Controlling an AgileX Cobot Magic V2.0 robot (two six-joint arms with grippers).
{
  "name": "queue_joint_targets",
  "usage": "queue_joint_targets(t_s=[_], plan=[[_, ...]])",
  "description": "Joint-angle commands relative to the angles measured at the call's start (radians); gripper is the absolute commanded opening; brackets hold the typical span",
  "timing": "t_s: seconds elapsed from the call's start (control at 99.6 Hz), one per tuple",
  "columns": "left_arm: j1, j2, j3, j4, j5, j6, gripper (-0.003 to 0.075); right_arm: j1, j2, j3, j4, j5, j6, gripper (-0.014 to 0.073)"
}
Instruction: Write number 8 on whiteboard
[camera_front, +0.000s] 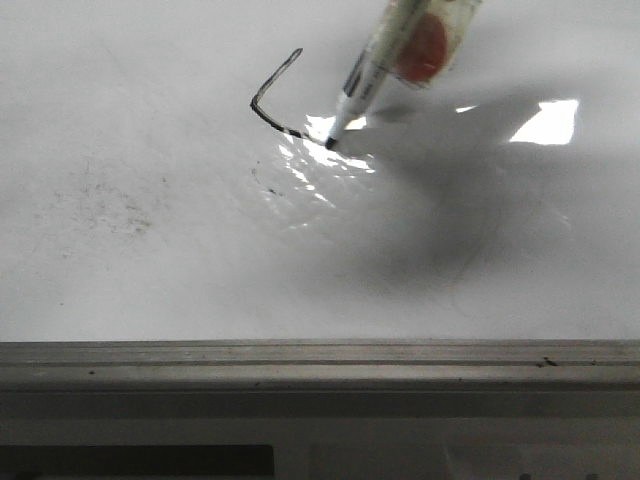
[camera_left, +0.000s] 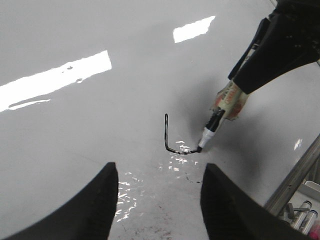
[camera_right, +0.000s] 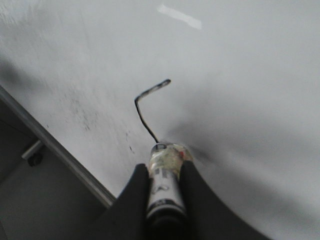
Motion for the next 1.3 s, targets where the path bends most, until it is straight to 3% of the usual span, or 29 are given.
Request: queue_joint_targets(t_s=[0.0, 0.291, 0.482, 0.843, 1.134, 1.295], plan=[[0.002, 0.000, -0.033, -0.012, -0.085, -0.013, 0.0354, -0.012, -0.012, -0.010, -0.071, 0.006, -0.015, -0.0063], [0.002, 0.000, -0.033, -0.012, -0.093, -0.013, 0.0354, 0.065, 0.082, -0.026, -0.058, -0.214, 0.024, -0.0063], [0.002, 0.000, -0.033, -0.012, -0.099, -0.013, 0.0354, 0.019, 0.034, -0.043, -0.192, -0.172, 0.099, -0.0063], [0.002, 0.000, -0.033, -0.012, -0.100, -0.013, 0.0354, 0.020, 0.037, -0.052, -0.200, -0.258, 0.113, -0.0063], [-0.023, 0.060, -0.033, 0.009, -0.104, -0.013, 0.0354, 0.130, -0.016, -0.052, -0.168, -0.208, 0.113, -0.0063], [-0.091, 0.225, -0.033, 0.071, -0.215, -0.011, 0.0354, 0.207, 0.016, -0.045, -0.167, -0.174, 0.114, -0.0063]])
